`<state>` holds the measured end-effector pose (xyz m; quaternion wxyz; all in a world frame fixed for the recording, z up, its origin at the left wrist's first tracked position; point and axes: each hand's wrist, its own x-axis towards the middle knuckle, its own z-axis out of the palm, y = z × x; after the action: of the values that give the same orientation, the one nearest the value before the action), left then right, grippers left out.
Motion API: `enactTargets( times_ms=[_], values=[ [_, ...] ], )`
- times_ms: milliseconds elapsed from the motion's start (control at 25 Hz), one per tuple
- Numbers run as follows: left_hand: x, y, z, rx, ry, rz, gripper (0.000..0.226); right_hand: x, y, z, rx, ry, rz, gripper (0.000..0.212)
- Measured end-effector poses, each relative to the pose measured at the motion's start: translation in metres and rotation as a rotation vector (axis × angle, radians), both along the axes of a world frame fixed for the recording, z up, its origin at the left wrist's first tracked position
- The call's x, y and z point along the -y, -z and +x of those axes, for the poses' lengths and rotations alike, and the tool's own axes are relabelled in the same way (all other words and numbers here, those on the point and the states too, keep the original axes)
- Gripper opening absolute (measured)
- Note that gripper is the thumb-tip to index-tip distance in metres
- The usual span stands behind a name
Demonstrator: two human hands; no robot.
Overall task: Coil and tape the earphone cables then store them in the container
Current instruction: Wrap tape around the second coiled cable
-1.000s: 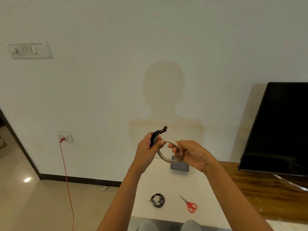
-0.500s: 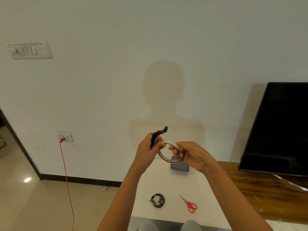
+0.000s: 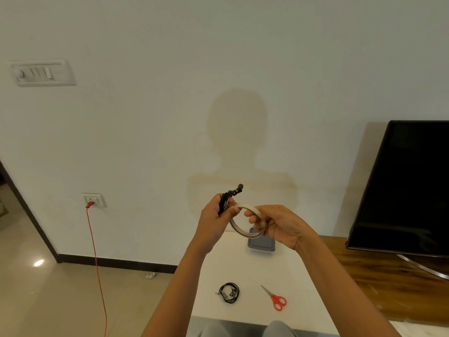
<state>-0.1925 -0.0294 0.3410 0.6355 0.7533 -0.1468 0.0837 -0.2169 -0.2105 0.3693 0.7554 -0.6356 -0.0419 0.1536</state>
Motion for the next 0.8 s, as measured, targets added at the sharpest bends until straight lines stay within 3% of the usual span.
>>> enactTargets(
  times_ms=[320, 440, 560, 800],
  values=[
    [-0.002, -0.001, -0.004, -0.032, -0.106, 0.0, 0.017, 0.01, 0.001, 0.0, 0.078, -0.108, -0.019, 0.031],
    [0.0, -0.004, -0.011, 0.006, -0.202, -0.019, 0.019, 0.007, 0.006, -0.001, 0.147, -0.001, -0.149, 0.03],
    [0.008, -0.006, -0.02, 0.057, -0.125, 0.041, 0.022, -0.002, 0.008, -0.004, 0.223, 0.116, -0.311, 0.027],
    [0.017, -0.005, -0.024, 0.11, -0.106, 0.111, 0.024, -0.008, 0.011, -0.004, 0.269, 0.163, -0.42, 0.027]
  ],
)
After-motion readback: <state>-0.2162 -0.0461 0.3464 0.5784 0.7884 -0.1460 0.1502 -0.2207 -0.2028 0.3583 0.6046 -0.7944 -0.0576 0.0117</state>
